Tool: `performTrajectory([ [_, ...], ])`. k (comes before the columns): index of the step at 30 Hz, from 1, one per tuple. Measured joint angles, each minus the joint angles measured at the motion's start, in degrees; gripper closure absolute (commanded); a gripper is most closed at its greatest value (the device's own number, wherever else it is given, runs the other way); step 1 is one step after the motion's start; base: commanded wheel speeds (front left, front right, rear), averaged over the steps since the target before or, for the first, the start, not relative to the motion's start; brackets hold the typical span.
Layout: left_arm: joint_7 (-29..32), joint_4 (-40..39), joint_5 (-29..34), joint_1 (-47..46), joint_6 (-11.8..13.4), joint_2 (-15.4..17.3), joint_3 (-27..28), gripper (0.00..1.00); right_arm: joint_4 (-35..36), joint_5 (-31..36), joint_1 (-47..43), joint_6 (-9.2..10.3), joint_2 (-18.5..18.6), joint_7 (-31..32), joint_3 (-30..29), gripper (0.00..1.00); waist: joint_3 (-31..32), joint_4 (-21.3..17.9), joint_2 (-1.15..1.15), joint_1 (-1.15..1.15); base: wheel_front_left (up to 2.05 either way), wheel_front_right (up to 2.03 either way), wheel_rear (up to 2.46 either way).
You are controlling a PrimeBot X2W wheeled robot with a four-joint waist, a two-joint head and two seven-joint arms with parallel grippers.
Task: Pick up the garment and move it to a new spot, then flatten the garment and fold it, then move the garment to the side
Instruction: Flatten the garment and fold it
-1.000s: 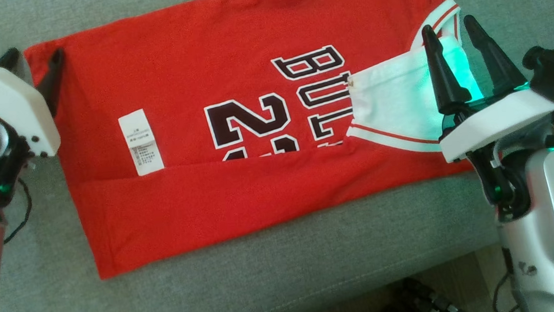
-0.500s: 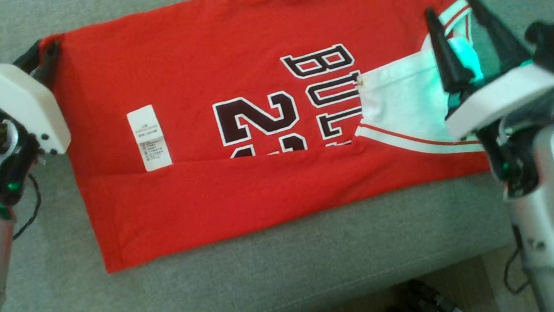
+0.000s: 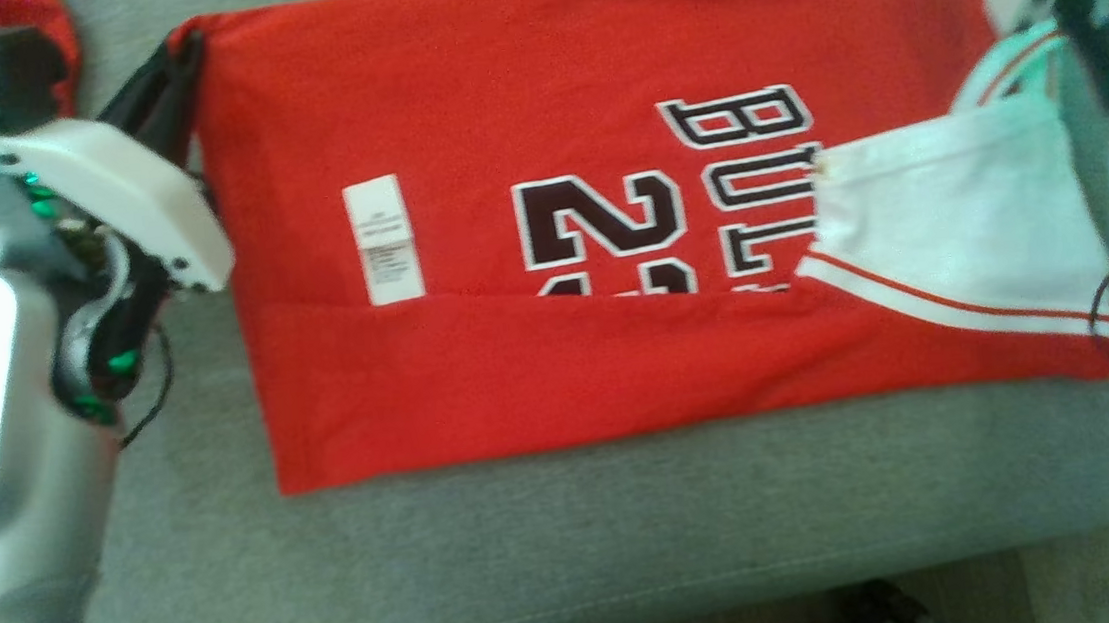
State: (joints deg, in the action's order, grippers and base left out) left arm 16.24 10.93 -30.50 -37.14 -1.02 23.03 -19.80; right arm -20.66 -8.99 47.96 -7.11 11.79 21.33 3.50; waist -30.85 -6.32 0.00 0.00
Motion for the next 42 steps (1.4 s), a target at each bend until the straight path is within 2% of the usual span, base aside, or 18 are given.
performTrajectory([
  [4, -2.05, 0.53, 0.02, -1.83, -0.62, -3.07, -2.16, 1.00, -9.70, 3.64, 9.19, 0.00, 1.44, 5.59, -1.25, 0.00, -0.65, 3.83, 0.00, 0.00, 0.00, 0.00, 0.00],
  [9, -4.34, 3.45, 0.18, -4.33, -1.64, -6.33, -4.13, 1.00, -18.27, 6.92, 14.30, 0.00, 2.05, 10.53, -3.77, 0.00, -1.59, 7.66, 0.00, 0.00, 0.00, 0.00, 0.00],
  [14, -6.31, 6.34, 0.20, -6.92, -2.48, -8.87, -5.64, 1.00, -23.95, 9.11, 18.05, 0.00, 2.70, 12.27, -8.11, 0.00, -2.87, 10.40, 0.00, 0.00, 0.00, 0.00, 0.00],
  [21, -8.31, 9.67, 0.19, -8.23, -3.07, -10.15, -6.20, 1.00, -28.56, 10.00, 21.28, 0.00, 3.18, 14.93, -9.67, 0.00, -3.98, 11.68, 0.00, 0.00, 0.00, 0.00, 0.00],
  [22, -8.57, 10.05, 0.19, -8.28, -3.10, -10.29, -6.34, 1.00, -28.95, 9.93, 21.60, 0.00, 3.21, 15.18, -9.67, 0.06, -4.00, 11.71, 0.00, 0.00, 0.00, 0.00, 0.00],
  [23, -8.79, 10.43, 0.19, -8.38, -3.10, -10.39, -6.48, 1.00, -29.22, 9.65, 21.82, 0.00, 3.20, 15.56, -9.56, 0.24, -3.99, 11.71, 0.00, 0.00, 0.00, 0.00, 0.00],
  [24, -8.80, 10.77, 0.19, -8.57, -3.11, -10.42, -6.66, 1.00, -29.44, 9.13, 21.90, 0.00, 3.21, 15.59, -9.37, 0.24, -4.00, 11.71, 0.00, -0.01, 0.00, 0.00, 0.00],
  [25, -8.87, 11.02, 0.19, -8.88, -3.12, -10.43, -6.82, 1.00, -29.60, 8.56, 21.90, 0.00, 3.21, 15.58, -9.14, 0.44, -4.05, 11.69, 0.00, -0.01, 0.00, 0.00, 0.00],
  [26, -8.88, 11.15, 0.19, -9.17, -3.12, -10.43, -6.83, 1.00, -29.77, 8.04, 21.90, 0.00, 3.21, 15.57, -8.75, 0.56, -4.12, 11.62, 0.00, -0.01, 0.00, 0.00, 0.00],
  [29, -9.37, 11.56, 0.19, -9.53, -3.54, -10.40, -6.82, 1.00, -29.72, 7.39, 21.87, 0.00, 3.22, 14.18, -7.19, 1.00, -4.31, 11.15, 0.00, 0.00, 0.00, 0.00, 0.00],
  [32, -10.09, 11.88, 0.18, -9.56, -3.53, -10.37, -6.73, 1.00, -29.69, 7.39, 21.47, -0.01, 3.23, 10.77, -5.68, 1.00, -4.25, 10.57, 0.00, 0.00, 0.00, 0.00, 0.00],
  [38, -12.14, 13.05, 0.08, -9.57, -3.50, -10.25, -5.81, 1.00, -29.38, 7.51, 17.18, 0.00, 3.56, -0.31, -4.98, 1.00, -2.60, 9.18, 0.00, 0.00, 0.00, 0.00, 0.00],
  [42, -12.93, 13.28, -0.56, -8.99, -3.45, -9.61, -5.24, 1.00, -29.07, 5.53, 15.47, 0.00, 3.38, -3.88, -3.49, 1.00, -0.80, 8.23, 0.00, 0.00, 0.00, 0.00, 0.00],
])
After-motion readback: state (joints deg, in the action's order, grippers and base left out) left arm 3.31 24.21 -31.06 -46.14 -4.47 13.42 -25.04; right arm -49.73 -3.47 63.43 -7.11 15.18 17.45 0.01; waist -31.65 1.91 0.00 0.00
